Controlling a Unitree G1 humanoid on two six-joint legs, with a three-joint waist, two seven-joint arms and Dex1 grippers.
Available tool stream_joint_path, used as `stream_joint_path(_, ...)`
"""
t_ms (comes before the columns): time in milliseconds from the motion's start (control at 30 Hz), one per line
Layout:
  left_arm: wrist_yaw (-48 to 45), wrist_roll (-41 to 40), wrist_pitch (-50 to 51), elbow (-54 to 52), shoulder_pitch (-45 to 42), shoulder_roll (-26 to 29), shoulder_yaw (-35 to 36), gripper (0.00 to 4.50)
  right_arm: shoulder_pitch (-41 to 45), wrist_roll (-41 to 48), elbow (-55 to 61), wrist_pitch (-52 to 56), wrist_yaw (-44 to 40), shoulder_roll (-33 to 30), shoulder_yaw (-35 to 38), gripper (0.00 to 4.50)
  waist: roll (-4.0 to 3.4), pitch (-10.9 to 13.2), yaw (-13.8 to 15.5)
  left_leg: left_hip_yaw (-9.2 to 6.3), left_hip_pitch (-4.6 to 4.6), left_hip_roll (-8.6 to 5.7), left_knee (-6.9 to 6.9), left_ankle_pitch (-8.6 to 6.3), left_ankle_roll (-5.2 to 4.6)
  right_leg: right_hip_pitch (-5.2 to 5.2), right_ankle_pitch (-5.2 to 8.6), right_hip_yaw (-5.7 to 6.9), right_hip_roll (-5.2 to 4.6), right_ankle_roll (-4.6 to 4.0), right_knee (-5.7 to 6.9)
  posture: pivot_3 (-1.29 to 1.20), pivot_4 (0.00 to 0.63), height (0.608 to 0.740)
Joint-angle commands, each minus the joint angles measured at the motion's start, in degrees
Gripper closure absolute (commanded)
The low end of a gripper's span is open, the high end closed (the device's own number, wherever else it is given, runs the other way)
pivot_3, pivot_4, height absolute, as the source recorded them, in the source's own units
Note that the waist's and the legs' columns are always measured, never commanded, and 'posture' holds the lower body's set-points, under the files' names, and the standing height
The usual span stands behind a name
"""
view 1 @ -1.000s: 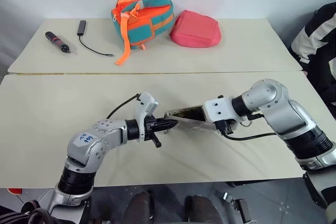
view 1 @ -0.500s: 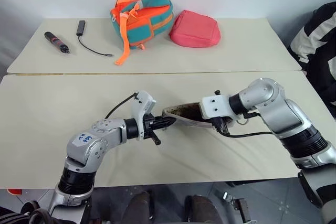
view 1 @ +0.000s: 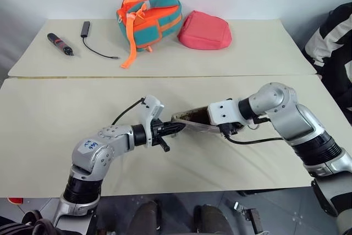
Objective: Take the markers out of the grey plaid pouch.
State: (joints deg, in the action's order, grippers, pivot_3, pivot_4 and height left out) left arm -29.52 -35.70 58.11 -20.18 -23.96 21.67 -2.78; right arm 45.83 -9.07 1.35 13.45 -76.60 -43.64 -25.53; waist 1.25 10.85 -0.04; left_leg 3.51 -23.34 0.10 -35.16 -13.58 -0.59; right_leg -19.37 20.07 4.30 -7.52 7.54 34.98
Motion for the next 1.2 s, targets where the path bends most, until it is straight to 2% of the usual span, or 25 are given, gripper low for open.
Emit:
stream_joint_path(33,0.14,-1.02,-0.49,-1.85,0.21,-0.24,0.98,4.50,-0.04,-2.34,-1.31,-1.45,0.84,-0.23,-0.61,2.58,0.00,0.00,0.00,0.00,0.00,0.00,0.00,0.00,0.00,0.00,0.00,0.00,0.00,0.00,0.00,0.00,0.150,0.740)
stream_joint_path(400,0.36,-1.45,0.05,-2.00,0.23,-0.89,1.07,4.50,0.01,-7.84,-3.78,-2.63,2.57,0.20,-2.51,2.58,0.00,0.00,-0.05,0.01,0.01,0.00,-0.01,0.01,-0.01,0.01,0.00,-0.01,0.04,0.00,0.02,0.00,0.150,0.740)
stream_joint_path(533,0.34,-1.26,-0.19,-2.28,0.29,-0.77,0.95,4.50,-0.26,-6.88,-3.58,-0.99,2.26,1.35,-2.02,2.58,0.00,0.00,-0.08,0.01,0.02,0.01,-0.01,0.01,0.00,0.01,0.00,-0.01,0.04,0.00,0.03,0.00,0.150,0.740)
stream_joint_path(633,0.42,-1.33,-0.11,-2.23,0.46,-0.77,1.14,4.50,0.44,-6.43,-3.59,-0.98,2.79,1.68,-1.17,3.19,0.00,0.00,-0.08,0.01,0.02,0.01,-0.01,0.01,0.00,0.01,0.00,-0.01,0.05,0.00,0.03,0.00,0.150,0.740)
stream_joint_path(700,0.44,-1.30,-0.12,-2.16,0.47,-0.72,1.15,4.50,0.87,-6.12,-3.51,-1.27,2.75,1.63,-0.73,3.83,0.00,0.00,-0.08,0.01,0.02,0.00,-0.01,0.01,0.00,0.00,0.00,-0.01,0.05,0.00,0.03,0.00,0.150,0.740)
stream_joint_path(733,0.50,-1.26,-0.27,-2.14,0.43,-0.79,1.20,4.50,1.13,-5.29,-3.18,-0.99,2.87,2.03,-0.01,4.06,0.00,0.00,-0.06,0.02,0.02,0.00,-0.01,0.01,0.00,0.00,0.00,-0.01,0.05,0.00,0.03,0.00,0.150,0.740)
stream_joint_path(800,0.60,-1.26,-0.39,-2.07,0.31,-0.90,1.32,4.50,1.64,-4.17,-2.49,-0.49,2.78,2.42,1.00,4.08,0.00,0.00,-0.04,0.01,0.02,0.00,-0.01,0.01,0.00,0.00,0.00,-0.01,0.05,0.00,0.03,0.00,0.150,0.740)
stream_joint_path(1067,0.74,0.05,-1.76,-1.18,0.63,-0.39,1.56,4.50,1.74,10.06,3.82,10.05,-1.69,3.40,9.50,4.08,0.00,0.00,0.04,-0.01,0.00,0.01,0.00,0.01,-0.01,0.00,0.00,0.00,0.04,0.00,0.01,0.00,0.150,0.740)
stream_joint_path(1200,1.18,0.95,-2.83,-0.12,0.38,-0.05,2.00,4.50,1.71,15.67,5.20,12.26,-1.00,4.51,13.09,4.08,0.00,0.01,0.04,-0.01,0.00,-0.03,0.00,-0.01,-0.02,0.01,0.00,0.01,-0.01,0.00,0.01,0.00,0.150,0.740)
